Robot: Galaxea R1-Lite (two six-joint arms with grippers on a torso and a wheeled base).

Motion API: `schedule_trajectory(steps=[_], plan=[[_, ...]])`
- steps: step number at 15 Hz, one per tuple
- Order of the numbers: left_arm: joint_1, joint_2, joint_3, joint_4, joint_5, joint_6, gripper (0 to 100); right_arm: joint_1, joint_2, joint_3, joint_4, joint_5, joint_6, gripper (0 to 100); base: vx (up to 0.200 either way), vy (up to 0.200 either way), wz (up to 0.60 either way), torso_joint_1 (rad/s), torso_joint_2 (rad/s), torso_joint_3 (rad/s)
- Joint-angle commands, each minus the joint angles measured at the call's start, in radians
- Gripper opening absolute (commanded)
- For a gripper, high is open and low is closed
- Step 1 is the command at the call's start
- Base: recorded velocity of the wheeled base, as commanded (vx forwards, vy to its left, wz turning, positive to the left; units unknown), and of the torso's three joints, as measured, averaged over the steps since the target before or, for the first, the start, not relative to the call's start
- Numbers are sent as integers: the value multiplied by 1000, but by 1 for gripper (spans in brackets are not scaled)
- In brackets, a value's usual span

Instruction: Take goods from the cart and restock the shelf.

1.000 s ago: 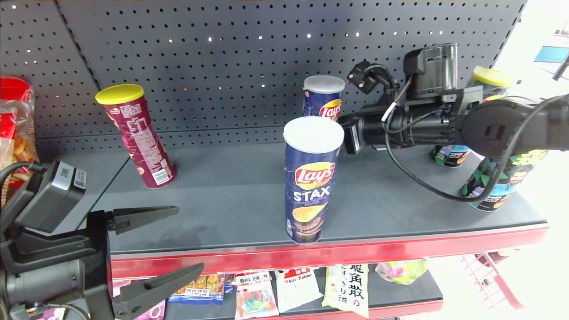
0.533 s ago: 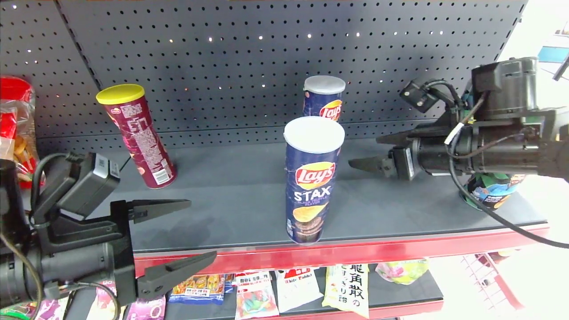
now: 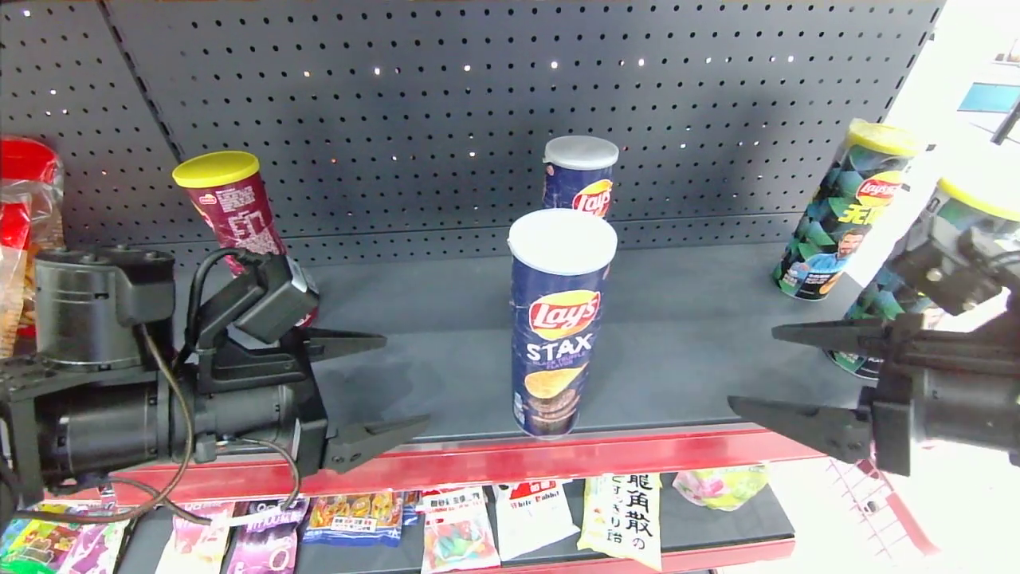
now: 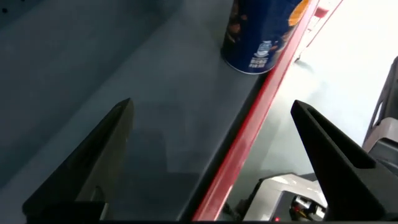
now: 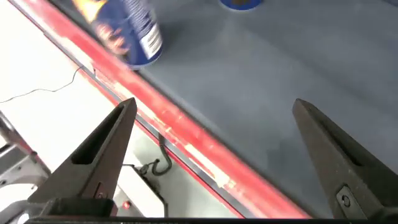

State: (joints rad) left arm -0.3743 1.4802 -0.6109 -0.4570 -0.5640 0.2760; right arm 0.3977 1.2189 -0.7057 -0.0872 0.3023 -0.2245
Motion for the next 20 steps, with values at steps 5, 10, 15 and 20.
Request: schedule_trajectory(steps=[5, 10, 15, 20], plan=[[-40, 152, -99, 0, 3, 8, 100, -14, -328, 147, 11, -81, 102, 100, 0, 0, 0, 0, 0, 0], [-77, 213, -145, 0, 7, 9, 100, -54, -369, 144, 9, -121, 140, 100, 0, 0, 0, 0, 0, 0], [-86, 273, -202, 0, 7, 9, 100, -86, -388, 144, 11, -123, 148, 100, 0, 0, 0, 0, 0, 0], [-103, 301, -230, 0, 7, 9, 100, -92, -392, 147, 11, -123, 149, 100, 0, 0, 0, 0, 0, 0]])
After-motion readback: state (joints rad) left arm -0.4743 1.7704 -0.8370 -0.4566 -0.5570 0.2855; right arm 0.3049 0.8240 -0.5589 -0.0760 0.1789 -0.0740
